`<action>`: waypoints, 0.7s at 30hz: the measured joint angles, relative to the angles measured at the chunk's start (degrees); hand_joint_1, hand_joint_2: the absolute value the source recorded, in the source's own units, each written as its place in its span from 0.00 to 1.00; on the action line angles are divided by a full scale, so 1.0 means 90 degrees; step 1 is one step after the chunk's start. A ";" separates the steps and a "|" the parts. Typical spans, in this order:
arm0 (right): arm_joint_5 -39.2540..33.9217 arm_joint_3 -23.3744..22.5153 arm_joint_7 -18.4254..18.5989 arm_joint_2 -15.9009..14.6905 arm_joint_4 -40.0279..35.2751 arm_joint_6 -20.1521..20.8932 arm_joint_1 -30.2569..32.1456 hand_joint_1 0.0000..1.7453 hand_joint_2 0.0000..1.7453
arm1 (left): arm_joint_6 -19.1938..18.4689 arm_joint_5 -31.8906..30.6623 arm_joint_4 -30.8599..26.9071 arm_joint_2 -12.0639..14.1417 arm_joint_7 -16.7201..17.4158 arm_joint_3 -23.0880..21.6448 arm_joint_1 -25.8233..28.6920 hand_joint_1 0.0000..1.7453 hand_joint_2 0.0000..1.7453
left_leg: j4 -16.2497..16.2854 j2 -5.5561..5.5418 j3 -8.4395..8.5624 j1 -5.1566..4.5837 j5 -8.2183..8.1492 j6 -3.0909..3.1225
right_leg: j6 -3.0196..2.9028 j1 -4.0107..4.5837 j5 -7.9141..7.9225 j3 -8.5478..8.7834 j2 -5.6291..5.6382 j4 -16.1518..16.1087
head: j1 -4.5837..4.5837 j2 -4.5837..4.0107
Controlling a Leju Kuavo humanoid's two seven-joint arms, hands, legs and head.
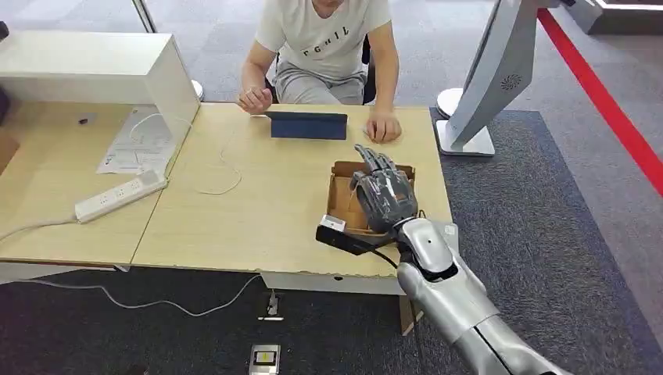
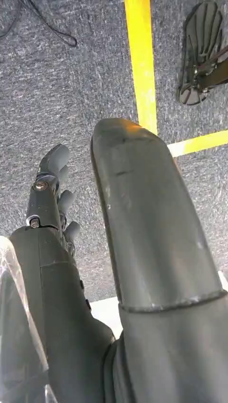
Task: Pass the card to the sensor for recognition and then transmit it.
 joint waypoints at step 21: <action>0.0772 0.0119 0.0221 0.0797 0.1938 0.0386 -0.2262 1.00 1.00 | 0.0078 -0.0012 0.0000 -0.0083 -0.0095 -0.0160 0.0009 0.00 0.00 | 0.0000 -0.0002 -0.0007 0.0002 0.0006 -0.0004 | -0.0006 0.0001 0.0005 -0.0006 0.0000 0.0003 | 0.0002 0.0000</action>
